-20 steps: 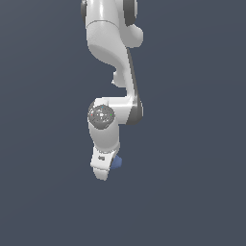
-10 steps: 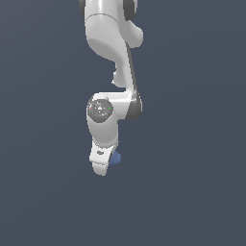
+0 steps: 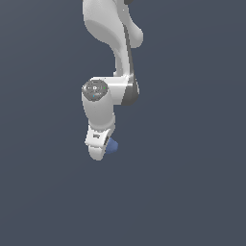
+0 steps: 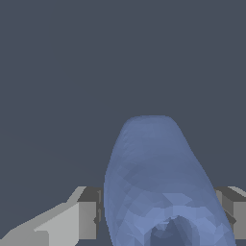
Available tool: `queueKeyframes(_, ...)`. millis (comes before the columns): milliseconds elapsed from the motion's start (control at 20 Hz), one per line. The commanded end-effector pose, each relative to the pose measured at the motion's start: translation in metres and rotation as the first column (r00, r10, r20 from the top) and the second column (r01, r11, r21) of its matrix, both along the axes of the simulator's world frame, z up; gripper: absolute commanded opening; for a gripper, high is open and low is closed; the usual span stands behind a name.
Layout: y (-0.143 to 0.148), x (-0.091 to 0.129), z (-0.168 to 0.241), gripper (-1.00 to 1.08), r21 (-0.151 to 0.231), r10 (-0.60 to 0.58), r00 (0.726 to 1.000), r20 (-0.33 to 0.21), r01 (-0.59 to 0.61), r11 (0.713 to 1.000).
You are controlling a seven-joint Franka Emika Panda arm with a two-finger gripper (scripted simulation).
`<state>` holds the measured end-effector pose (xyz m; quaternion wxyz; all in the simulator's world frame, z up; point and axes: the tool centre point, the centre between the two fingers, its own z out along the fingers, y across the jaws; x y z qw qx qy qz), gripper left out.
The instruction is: Pick up the object and move it to a goal position.
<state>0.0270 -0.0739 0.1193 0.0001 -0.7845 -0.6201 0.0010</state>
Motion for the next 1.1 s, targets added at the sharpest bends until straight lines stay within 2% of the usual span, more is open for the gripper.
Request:
queueKeyframes(0,-0.005,-0.015,0.012,-1.0,-0.001,0.0,1.0,0.001,0.0,1.0)
queueKeyframes(550,-0.023,-0.068,0.056,-1.0,-0.001,0.0,1.0,0.001,0.0,1.0)
queueKeyframes(1050,-0.029,-0.083,0.07,-1.0,0.001,0.0,1.0,0.002,0.0,1.0)
